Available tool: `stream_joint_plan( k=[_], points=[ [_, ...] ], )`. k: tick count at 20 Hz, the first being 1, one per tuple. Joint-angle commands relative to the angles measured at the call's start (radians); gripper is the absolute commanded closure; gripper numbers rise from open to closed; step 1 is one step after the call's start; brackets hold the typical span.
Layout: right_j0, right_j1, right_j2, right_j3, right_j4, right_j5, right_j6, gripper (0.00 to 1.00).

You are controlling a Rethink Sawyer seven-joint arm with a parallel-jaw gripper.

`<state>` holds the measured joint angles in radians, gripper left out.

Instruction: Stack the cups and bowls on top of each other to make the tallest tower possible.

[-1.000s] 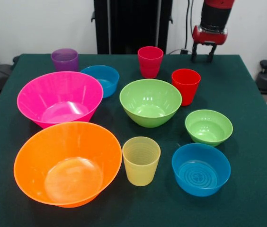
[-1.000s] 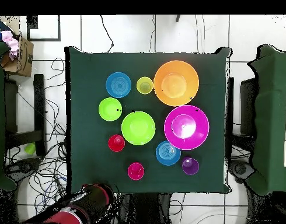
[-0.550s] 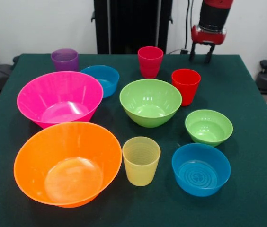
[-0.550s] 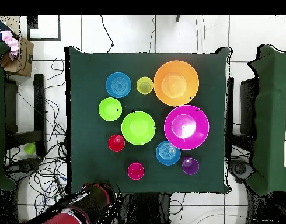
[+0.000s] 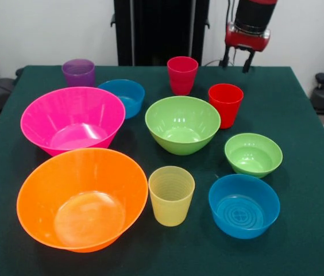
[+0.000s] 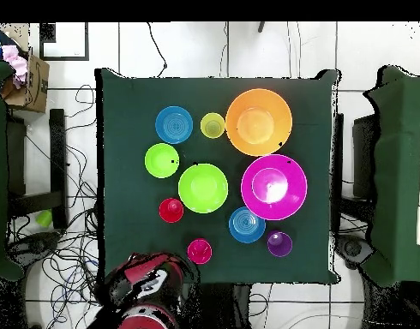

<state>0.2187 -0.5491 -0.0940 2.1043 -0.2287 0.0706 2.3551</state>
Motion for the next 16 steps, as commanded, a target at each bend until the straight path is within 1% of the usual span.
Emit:
stream_joint_plan(
  k=[1, 4, 5, 6, 7, 9, 11, 14, 16],
  points=[
    [-0.049, -0.140, 0.161, -0.092, 0.033, 0.247, -0.026, 0.00],
    [-0.012, -0.112, 0.137, -0.127, 0.036, 0.213, 0.026, 0.00],
    [0.004, -0.105, 0.135, -0.140, 0.048, 0.203, 0.050, 0.00],
    [0.010, -0.105, 0.137, -0.144, 0.055, 0.207, 0.061, 0.00],
    [0.030, -0.106, 0.122, -0.155, 0.067, 0.225, 0.078, 0.00],
    [0.073, -0.106, 0.074, -0.181, 0.072, 0.261, 0.099, 0.00],
    [0.140, -0.085, -0.004, -0.218, 0.085, 0.273, 0.146, 0.00],
    [0.161, -0.060, -0.033, -0.246, 0.102, 0.248, 0.151, 0.00],
    [0.158, -0.051, -0.034, -0.262, 0.108, 0.218, 0.137, 0.00]
  ],
)
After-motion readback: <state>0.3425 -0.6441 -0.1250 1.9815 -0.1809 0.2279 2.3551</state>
